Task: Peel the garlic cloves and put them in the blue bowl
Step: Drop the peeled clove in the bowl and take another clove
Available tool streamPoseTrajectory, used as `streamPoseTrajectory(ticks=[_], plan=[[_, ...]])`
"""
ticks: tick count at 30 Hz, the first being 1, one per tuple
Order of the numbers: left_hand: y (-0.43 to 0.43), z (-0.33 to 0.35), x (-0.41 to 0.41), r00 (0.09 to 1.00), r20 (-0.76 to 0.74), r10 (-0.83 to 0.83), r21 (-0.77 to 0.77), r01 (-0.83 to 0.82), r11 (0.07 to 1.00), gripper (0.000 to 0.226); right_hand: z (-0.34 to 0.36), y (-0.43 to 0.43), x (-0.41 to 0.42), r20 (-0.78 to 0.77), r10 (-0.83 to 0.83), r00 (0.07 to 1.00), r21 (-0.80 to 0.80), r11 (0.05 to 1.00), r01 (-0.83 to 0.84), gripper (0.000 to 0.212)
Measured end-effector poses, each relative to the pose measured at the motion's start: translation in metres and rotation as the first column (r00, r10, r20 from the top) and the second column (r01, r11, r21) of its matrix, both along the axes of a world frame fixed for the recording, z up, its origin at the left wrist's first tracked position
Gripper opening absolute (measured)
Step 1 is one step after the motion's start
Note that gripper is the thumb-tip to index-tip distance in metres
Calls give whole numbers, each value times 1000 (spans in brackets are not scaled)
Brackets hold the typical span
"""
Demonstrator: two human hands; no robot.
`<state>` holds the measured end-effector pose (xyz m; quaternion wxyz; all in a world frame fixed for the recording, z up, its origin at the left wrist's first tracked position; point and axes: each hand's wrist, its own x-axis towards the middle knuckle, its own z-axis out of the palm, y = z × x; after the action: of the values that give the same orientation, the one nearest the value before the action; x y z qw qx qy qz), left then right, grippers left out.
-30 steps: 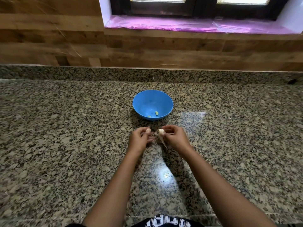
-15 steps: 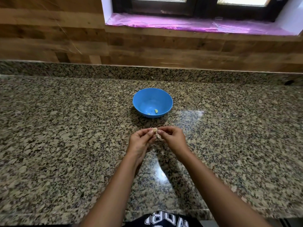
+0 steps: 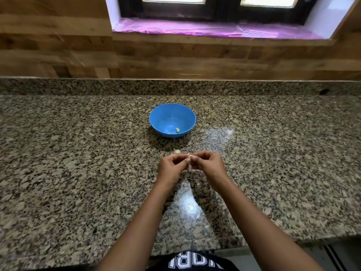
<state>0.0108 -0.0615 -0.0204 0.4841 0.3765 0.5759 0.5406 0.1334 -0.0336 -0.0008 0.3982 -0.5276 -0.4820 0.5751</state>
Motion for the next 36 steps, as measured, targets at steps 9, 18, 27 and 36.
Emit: streamPoseTrajectory(ticks=[9, 18, 27, 36], plan=[[-2, -9, 9, 966, -195, 168, 61, -159, 985, 9, 0, -6, -7, -204, -86, 975, -173, 984, 51, 8], [-5, -10, 14, 997, -6, 72, 40, -72, 997, 16, 1, -4, 2, -224, -174, 959, -326, 941, 95, 12], [-12, -38, 2, 687, -719, -106, 57, 210, 976, 28, 1, 6, 31, 179, 72, 981, -229, 973, -30, 11], [-17, -63, 5, 408, -904, -123, 5, 297, 955, 43, -1, 14, 22, 807, 238, 541, -48, 939, -341, 9]])
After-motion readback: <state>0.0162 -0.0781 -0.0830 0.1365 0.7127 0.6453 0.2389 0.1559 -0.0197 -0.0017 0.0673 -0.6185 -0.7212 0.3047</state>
